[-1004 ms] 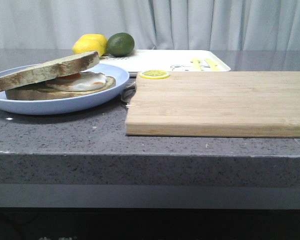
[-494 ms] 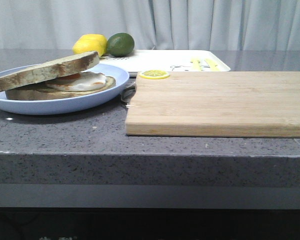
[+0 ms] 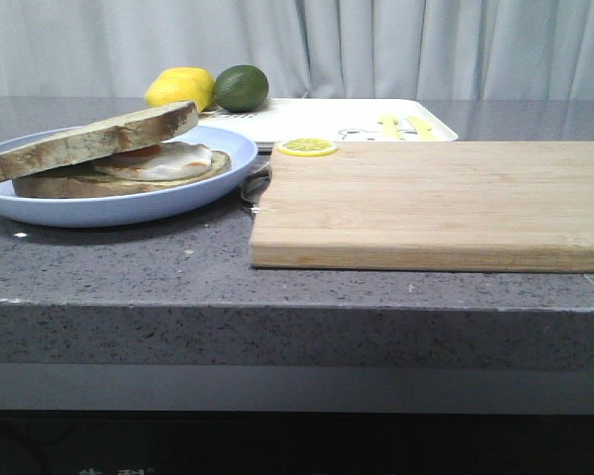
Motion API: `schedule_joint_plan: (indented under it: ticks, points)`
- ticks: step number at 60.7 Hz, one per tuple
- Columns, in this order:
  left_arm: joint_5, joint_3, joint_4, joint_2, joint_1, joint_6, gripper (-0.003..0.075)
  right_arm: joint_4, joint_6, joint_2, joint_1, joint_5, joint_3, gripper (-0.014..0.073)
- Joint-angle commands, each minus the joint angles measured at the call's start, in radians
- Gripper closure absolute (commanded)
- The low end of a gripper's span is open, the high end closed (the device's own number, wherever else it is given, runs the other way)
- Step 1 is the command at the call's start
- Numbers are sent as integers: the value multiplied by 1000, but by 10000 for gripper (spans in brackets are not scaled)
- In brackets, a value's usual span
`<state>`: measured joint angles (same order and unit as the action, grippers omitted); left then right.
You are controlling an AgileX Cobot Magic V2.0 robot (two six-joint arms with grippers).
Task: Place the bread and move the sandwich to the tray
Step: 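Open the right gripper and withdraw it from the sandwich, then grasp the rim of the blue plate with the left gripper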
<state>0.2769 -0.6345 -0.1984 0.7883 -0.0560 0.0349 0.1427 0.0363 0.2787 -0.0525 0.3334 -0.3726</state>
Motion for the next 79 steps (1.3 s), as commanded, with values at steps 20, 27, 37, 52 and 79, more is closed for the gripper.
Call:
schedule_joint_plan:
  ticks: [20,27,37,52,79]
  points:
    - [263,-423,-11,526,-6,18,104,5,0,7,6,-92,-27,654]
    - [319,-486,-11,630,-6,18,104,5,0,7,6,-92,-27,654]
    - [319,-522,-13,714,-6,18,104,5,0,7,6,-92,-27,654]
    - [319,-522,-22,766,-6,18,104,5,0,7,6,-92,-27,654]
    - [323,-522,-53,770,-6,18,489,5,0,7,6,-92,-27,654]
